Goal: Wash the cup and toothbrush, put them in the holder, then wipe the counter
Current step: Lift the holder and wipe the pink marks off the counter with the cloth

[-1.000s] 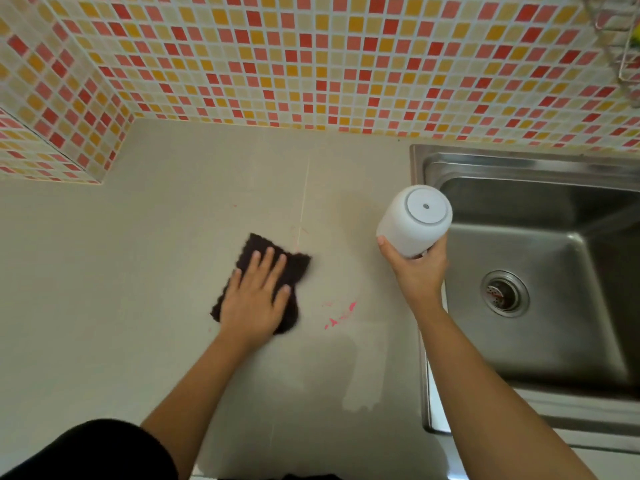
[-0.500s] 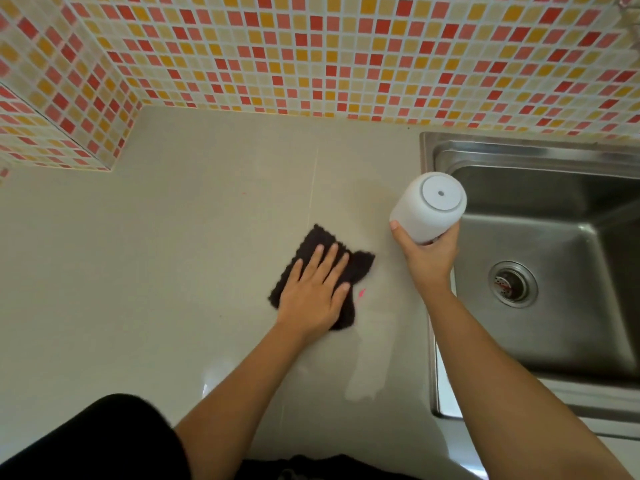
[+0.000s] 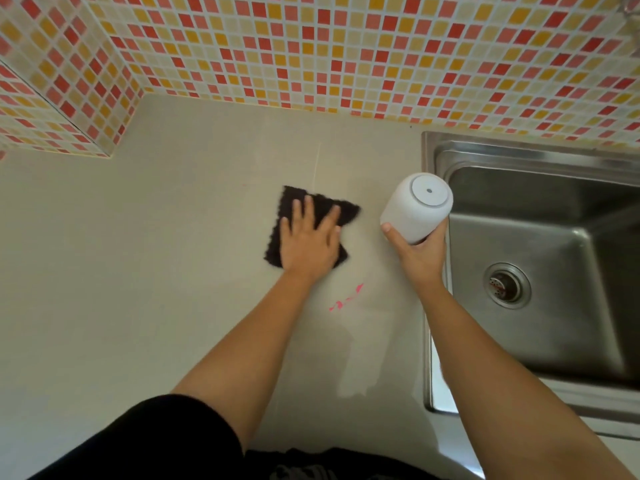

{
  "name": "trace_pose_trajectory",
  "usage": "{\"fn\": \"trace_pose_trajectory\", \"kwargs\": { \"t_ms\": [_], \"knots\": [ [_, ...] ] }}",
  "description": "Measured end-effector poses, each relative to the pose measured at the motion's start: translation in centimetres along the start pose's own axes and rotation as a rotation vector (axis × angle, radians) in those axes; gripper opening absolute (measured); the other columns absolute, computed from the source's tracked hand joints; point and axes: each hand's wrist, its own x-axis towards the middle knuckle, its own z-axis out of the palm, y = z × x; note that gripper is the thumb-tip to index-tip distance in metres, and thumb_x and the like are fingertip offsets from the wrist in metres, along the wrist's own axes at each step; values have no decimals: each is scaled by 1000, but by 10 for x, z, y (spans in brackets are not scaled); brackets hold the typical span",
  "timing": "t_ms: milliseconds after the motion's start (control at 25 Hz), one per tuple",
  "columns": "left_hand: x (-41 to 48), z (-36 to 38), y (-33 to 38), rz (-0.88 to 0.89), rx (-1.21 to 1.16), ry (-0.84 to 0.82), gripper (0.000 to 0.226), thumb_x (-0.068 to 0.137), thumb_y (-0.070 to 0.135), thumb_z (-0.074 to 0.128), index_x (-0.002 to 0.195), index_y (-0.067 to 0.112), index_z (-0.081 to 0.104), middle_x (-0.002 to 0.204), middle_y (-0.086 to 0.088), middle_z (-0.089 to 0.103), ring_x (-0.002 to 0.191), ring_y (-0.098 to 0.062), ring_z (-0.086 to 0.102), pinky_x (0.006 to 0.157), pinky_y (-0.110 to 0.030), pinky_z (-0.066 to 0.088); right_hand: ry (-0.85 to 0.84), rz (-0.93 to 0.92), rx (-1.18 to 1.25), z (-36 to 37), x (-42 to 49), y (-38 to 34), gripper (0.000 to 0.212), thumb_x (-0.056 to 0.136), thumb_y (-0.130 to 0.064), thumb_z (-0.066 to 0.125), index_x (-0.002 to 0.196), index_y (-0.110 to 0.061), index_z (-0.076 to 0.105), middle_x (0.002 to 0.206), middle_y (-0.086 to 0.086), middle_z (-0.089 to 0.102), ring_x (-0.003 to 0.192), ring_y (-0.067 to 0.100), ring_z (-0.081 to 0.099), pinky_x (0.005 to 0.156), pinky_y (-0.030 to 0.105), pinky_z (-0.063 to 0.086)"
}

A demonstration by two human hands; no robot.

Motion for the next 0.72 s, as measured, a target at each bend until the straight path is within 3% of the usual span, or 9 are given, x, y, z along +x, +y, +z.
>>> {"fn": "trace_pose_trajectory", "kwargs": {
  "t_ms": [120, 240, 360, 480, 520, 600, 720],
  "knots": [
    [-73, 9, 14, 307, 52, -39, 44, 93, 47, 28, 134, 45, 43, 153, -11, 31, 142, -36, 24, 111, -55, 22, -10, -4, 7, -1, 2, 0, 85, 67, -21, 84, 137, -16, 36, 129, -6, 54, 107, -11, 54, 92, 10, 45],
    [-127, -1, -40, 570, 108, -68, 41, 98, 47, 23, 133, 45, 45, 150, -3, 37, 141, -27, 27, 113, -44, 24, -26, -4, 10, -1, 2, 1, 86, 67, -22, 84, 138, -20, 35, 128, -8, 54, 109, -10, 53, 88, 9, 45],
    [-103, -11, -90, 489, 140, 18, 47, 98, 49, 17, 136, 38, 43, 146, 0, 44, 139, -25, 29, 110, -40, 22, -28, 11, 18, -3, 2, 1, 85, 68, -21, 83, 138, -20, 35, 126, -10, 54, 109, -8, 54, 87, 9, 45],
    [-64, -4, -47, 251, 40, 27, 50, 93, 49, 21, 137, 37, 44, 149, 1, 38, 142, -25, 25, 113, -45, 25, -26, 24, 33, -3, 2, -2, 82, 70, -20, 82, 137, -18, 35, 125, -9, 52, 107, -7, 52, 84, 5, 44],
    [-67, 2, -22, 274, 38, 30, 49, 92, 46, 25, 134, 37, 48, 147, 2, 42, 140, -26, 31, 110, -47, 30, -21, 23, 38, -3, 2, -3, 81, 70, -19, 81, 137, -17, 35, 125, -8, 52, 106, -7, 52, 83, 3, 44],
    [-92, 13, 11, 494, 56, 43, 43, 92, 42, 33, 128, 35, 55, 141, 3, 51, 134, -24, 42, 105, -47, 39, -27, 23, 35, -5, 3, -4, 80, 71, -18, 81, 137, -16, 34, 125, -7, 51, 105, -8, 52, 83, 2, 44],
    [-132, 5, -24, 732, 97, -97, 42, 99, 40, 27, 131, 31, 52, 141, 4, 50, 135, -18, 41, 109, -38, 35, -48, 20, 24, -6, 3, -4, 82, 71, -20, 81, 138, -18, 33, 126, -8, 50, 107, -10, 50, 85, 4, 44]
  ]
}}
